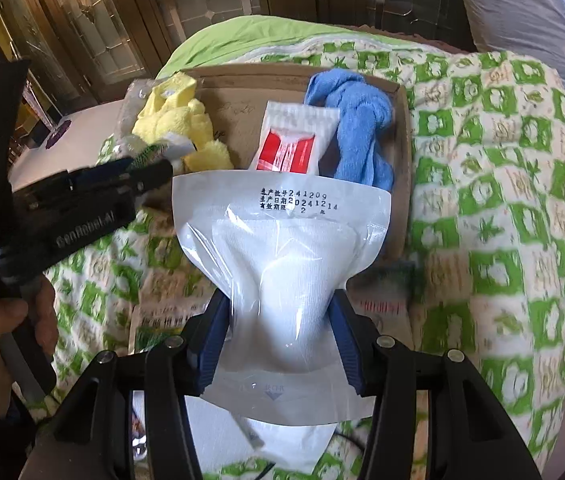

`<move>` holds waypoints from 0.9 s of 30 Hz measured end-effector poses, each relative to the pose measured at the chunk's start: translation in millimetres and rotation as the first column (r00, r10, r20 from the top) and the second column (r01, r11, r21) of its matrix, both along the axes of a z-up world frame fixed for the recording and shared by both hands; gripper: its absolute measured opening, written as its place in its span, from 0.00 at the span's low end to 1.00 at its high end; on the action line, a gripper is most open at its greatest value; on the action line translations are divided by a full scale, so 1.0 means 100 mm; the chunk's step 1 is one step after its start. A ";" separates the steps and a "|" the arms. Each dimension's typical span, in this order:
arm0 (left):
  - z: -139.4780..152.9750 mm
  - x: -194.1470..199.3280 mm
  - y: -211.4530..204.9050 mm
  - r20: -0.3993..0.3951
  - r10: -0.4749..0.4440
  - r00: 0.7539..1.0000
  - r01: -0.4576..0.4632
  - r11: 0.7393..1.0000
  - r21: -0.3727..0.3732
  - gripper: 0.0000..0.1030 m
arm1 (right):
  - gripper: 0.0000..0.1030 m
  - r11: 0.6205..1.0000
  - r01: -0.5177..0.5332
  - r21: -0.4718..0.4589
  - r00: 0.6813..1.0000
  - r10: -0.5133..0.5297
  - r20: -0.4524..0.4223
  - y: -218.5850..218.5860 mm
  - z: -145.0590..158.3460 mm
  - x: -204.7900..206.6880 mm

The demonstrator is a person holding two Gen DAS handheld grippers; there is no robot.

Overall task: Organize soft objects
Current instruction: 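Carry the green sachet and white packet over the cardboard tray with both tools, then lower the white packet and green sachet into the tray and open both tools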

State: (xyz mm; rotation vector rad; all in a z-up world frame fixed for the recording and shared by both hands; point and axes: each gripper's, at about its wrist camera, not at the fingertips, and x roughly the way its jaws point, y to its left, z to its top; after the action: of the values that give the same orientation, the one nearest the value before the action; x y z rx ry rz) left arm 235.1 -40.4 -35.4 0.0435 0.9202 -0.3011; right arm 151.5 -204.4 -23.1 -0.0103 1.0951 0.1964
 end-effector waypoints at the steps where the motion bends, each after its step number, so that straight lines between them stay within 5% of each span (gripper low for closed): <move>1: -0.01 0.03 0.01 -0.002 0.002 1.000 -0.002 1.000 -0.001 0.46 | 0.49 1.000 0.001 -0.003 1.000 -0.001 0.005 0.00 0.02 0.05; 8: -0.11 0.04 0.03 0.001 -0.003 1.000 0.002 0.999 0.035 0.46 | 0.49 0.999 -0.024 -0.032 0.999 0.025 0.030 0.21 0.17 0.65; 17: -0.14 0.03 0.07 -0.005 0.015 1.000 -0.015 1.000 0.002 0.46 | 0.49 0.999 -0.040 -0.006 0.996 0.039 -0.079 0.54 -0.08 1.58; 27: -0.15 0.03 0.07 0.004 0.022 1.000 -0.022 1.000 -0.014 0.50 | 0.52 1.000 -0.008 -0.030 0.996 0.005 -0.092 0.70 -0.32 1.92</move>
State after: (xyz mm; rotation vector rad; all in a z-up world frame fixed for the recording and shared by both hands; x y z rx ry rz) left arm 237.6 -33.7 -50.3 0.0208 0.9137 -0.2868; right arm 343.6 -134.8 -55.1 -0.0324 1.1899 0.1880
